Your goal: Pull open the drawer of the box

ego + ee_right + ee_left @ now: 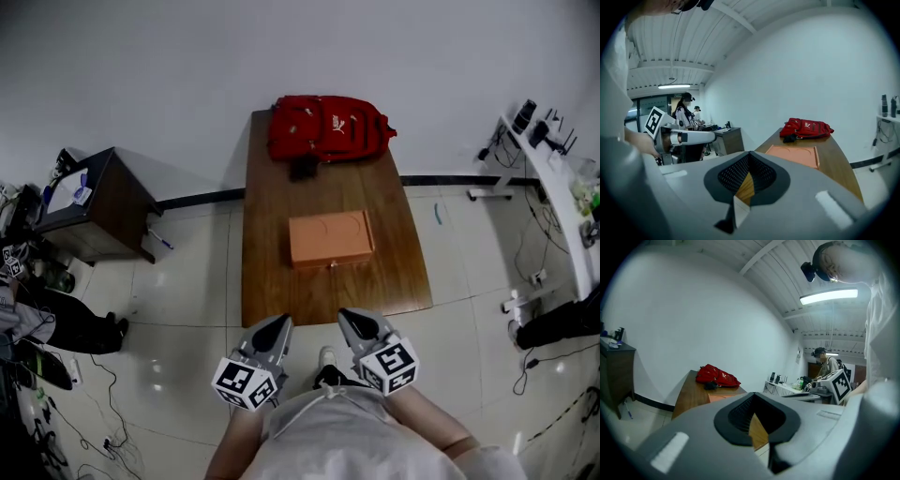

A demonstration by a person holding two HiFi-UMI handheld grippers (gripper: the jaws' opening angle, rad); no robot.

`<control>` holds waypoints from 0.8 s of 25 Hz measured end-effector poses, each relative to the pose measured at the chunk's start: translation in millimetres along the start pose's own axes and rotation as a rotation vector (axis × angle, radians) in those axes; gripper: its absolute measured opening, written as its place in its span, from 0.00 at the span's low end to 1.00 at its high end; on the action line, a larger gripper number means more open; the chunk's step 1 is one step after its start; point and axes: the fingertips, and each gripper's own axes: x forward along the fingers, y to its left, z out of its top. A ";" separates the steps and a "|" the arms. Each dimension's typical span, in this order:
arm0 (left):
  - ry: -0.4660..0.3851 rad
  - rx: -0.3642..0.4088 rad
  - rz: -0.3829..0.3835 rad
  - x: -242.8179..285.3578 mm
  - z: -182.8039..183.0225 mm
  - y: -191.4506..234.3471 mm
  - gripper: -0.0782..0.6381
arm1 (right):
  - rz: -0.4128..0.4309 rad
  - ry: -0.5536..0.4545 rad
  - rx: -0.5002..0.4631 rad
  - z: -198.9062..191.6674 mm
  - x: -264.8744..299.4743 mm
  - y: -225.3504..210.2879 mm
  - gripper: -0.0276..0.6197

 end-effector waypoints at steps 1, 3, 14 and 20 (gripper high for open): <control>-0.001 -0.006 -0.003 11.4 3.4 3.7 0.12 | -0.012 0.003 -0.001 4.3 6.0 -12.7 0.05; -0.016 -0.041 -0.012 29.8 11.0 9.9 0.12 | -0.037 0.015 0.001 9.7 16.1 -35.1 0.05; 0.028 -0.114 0.034 70.0 9.8 62.2 0.12 | -0.080 0.132 0.003 -0.9 67.2 -84.1 0.05; 0.071 -0.120 -0.009 77.8 12.2 75.7 0.12 | -0.163 0.181 0.021 -10.0 83.3 -100.2 0.05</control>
